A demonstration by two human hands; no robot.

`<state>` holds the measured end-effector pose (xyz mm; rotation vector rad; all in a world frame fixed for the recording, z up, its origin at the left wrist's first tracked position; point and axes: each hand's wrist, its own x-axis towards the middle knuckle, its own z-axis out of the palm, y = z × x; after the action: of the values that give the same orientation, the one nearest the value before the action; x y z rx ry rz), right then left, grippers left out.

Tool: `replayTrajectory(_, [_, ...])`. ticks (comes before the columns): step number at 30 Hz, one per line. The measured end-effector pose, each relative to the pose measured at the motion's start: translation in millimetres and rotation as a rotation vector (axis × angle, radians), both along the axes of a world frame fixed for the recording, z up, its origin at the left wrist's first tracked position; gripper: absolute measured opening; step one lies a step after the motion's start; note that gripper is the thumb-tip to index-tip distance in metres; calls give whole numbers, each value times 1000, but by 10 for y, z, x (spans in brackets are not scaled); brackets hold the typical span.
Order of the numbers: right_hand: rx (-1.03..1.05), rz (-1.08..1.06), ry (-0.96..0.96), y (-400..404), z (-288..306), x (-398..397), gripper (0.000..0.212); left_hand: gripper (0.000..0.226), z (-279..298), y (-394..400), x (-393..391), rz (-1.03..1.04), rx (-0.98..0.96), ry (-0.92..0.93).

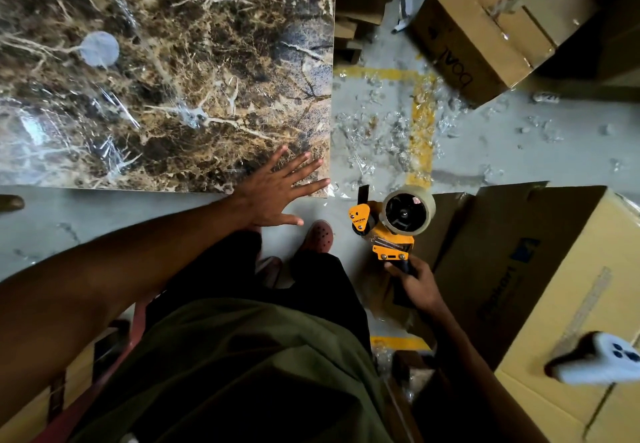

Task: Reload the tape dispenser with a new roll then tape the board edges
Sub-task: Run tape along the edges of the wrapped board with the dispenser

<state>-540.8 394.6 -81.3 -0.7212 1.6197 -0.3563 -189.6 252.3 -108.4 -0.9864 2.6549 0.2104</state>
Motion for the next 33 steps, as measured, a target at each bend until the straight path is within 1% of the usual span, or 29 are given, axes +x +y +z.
replayTrajectory(2, [-38, 111, 67, -27, -14, -47, 19, 103, -3, -1, 4, -2, 3, 6])
replayTrajectory(4, [-56, 174, 111, -35, -30, -87, 19, 103, -6, -5, 5, -4, 10, 13])
replayTrajectory(9, [-59, 175, 113, -60, -37, -121, 13, 106, -8, -3, 2, -5, 6, 7])
replayTrajectory(12, [10, 84, 13, -67, -8, -118, 9, 107, -11, 0, 11, 3, 12, 16])
replayTrajectory(15, [159, -58, -134, -69, 39, -109, 17, 107, -21, 15, 6, 8, 4, 17])
replayTrajectory(17, [195, -91, -232, -65, -10, -153, 20, 107, -23, 23, 5, 12, -1, 15])
replayTrajectory(25, [197, 155, -299, -259, -220, -253, 20, 106, 5, 12, 11, 15, 22, -7])
replayTrajectory(29, [168, 307, -223, -469, -297, -331, 18, 108, 32, 2, -8, 29, 53, -12])
replayTrajectory(33, [85, 430, -153, -584, -264, -417, 13, 106, 18, 18, -12, 37, 46, -6])
